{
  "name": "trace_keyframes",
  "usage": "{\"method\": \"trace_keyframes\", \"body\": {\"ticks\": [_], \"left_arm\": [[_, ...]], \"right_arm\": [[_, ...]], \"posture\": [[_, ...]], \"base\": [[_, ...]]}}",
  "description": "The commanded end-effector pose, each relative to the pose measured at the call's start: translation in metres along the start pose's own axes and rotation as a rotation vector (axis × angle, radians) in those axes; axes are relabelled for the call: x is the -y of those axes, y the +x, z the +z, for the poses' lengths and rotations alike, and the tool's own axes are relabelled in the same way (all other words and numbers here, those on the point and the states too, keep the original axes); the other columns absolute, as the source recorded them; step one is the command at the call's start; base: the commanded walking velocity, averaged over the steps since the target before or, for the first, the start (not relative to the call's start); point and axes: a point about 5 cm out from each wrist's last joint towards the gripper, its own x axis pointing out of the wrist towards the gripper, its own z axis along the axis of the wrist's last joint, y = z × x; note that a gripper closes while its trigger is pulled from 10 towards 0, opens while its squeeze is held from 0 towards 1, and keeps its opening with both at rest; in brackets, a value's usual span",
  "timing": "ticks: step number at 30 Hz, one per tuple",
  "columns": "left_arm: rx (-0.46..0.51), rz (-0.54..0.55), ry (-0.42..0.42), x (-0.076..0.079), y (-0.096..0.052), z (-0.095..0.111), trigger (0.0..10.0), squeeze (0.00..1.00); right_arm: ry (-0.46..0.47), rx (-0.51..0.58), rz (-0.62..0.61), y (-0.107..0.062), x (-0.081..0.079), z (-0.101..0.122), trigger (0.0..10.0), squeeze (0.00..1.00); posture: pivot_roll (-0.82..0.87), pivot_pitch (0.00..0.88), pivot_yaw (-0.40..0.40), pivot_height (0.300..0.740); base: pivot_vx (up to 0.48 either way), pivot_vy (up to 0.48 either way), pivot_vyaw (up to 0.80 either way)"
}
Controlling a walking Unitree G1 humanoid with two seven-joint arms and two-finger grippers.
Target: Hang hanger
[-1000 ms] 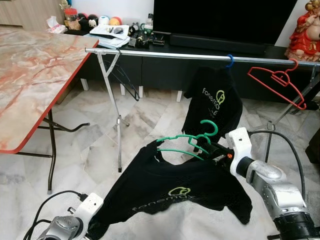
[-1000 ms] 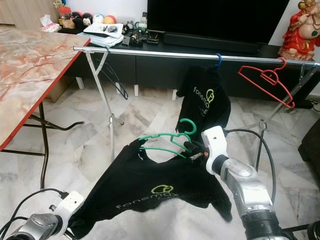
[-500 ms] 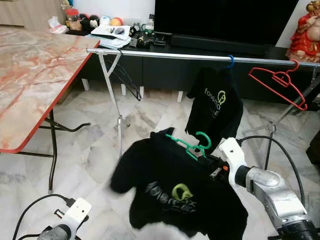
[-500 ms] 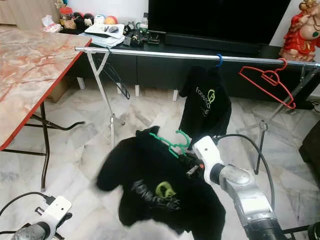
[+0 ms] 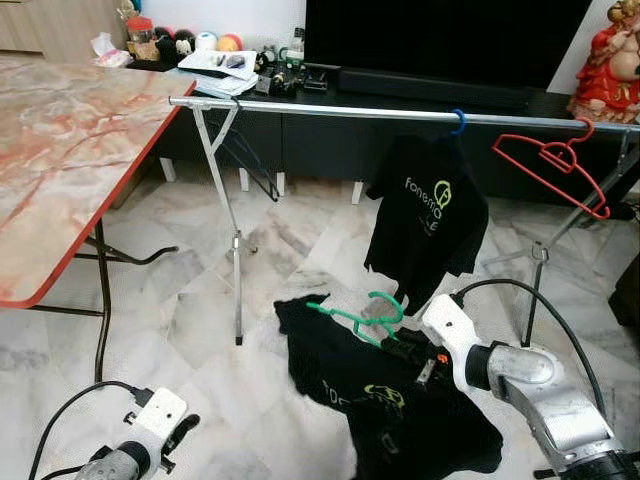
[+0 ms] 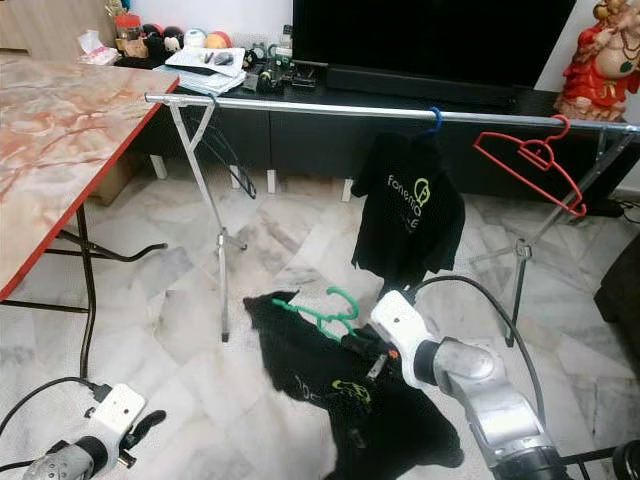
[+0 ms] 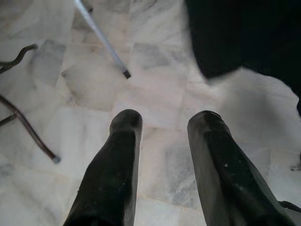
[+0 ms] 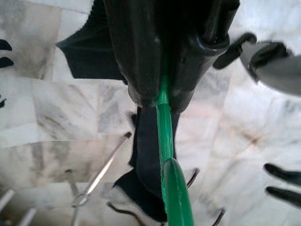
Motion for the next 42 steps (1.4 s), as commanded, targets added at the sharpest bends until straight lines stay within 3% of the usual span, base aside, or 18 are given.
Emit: {"method": "trace_keyframes", "body": {"ticks": [1, 13, 18, 19, 20, 21, 24, 25, 26, 29, 42], "left_arm": [[-0.016, -0.042, 0.033, 0.003, -0.001, -0.003, 10.0, 0.0], [-0.014, -0.119, 0.073, 0.007, 0.0, -0.001, 10.0, 0.0], [-0.01, -0.145, 0.082, 0.009, 0.001, 0.0, 10.0, 0.0], [-0.004, -0.146, 0.084, 0.009, 0.001, 0.001, 10.0, 0.47], [0.0, -0.146, 0.085, 0.009, 0.001, 0.001, 10.0, 0.47], [0.01, -0.149, 0.078, 0.01, 0.001, 0.002, 10.0, 1.0], [0.03, -0.144, 0.079, 0.009, 0.0, 0.004, 10.0, 1.0], [0.033, -0.145, 0.074, 0.01, 0.0, 0.004, 10.0, 0.71], [0.035, -0.15, 0.071, 0.01, 0.0, 0.004, 10.0, 0.0], [0.051, -0.171, 0.02, 0.011, 0.0, 0.005, 10.0, 0.0], [0.061, -0.24, 0.046, 0.014, 0.001, 0.007, 10.0, 0.0]], "right_arm": [[-0.066, 0.013, 0.037, -0.002, -0.004, 0.007, 10.0, 0.0], [-0.199, -0.015, 0.181, -0.011, -0.015, 0.014, 10.0, 0.0], [-0.251, 0.039, 0.251, -0.016, -0.024, 0.031, 10.0, 0.0], [-0.26, 0.036, 0.257, -0.017, -0.024, 0.032, 10.0, 0.0], [-0.265, 0.032, 0.26, -0.017, -0.025, 0.032, 10.0, 0.0], [-0.269, 0.028, 0.263, -0.017, -0.025, 0.031, 10.0, 0.0], [-0.269, 0.027, 0.266, -0.016, -0.026, 0.031, 10.0, 0.0], [-0.269, 0.027, 0.267, -0.016, -0.026, 0.031, 10.0, 0.0], [-0.27, 0.025, 0.271, -0.016, -0.027, 0.03, 10.0, 0.0], [-0.272, 0.011, 0.273, -0.018, -0.029, 0.028, 10.0, 0.0], [-0.267, 0.046, 0.309, -0.015, -0.037, 0.033, 10.0, 0.0]], "posture": [[0.06, 0.121, -0.068, 0.74], [0.04, 0.117, -0.064, 0.74], [0.04, 0.116, -0.069, 0.74], [0.04, 0.116, -0.07, 0.74], [0.04, 0.116, -0.07, 0.74], [0.04, 0.116, -0.069, 0.74], [0.04, 0.116, -0.069, 0.74], [0.04, 0.116, -0.069, 0.74], [0.04, 0.115, -0.068, 0.74], [0.03, 0.121, -0.065, 0.74], [0.03, 0.128, -0.062, 0.74]], "base": [[0.0, 0.0, 0.0], [0.0, 0.0, 0.0], [0.0, 0.0, 0.0], [0.0, 0.0, 0.0], [0.0, 0.0, 0.0], [0.0, 0.0, 0.0], [0.0, 0.0, 0.0], [0.0, 0.0, 0.0], [0.0, 0.0, 0.0], [0.0, 0.0, 0.0], [0.0, 0.0, 0.0]]}}
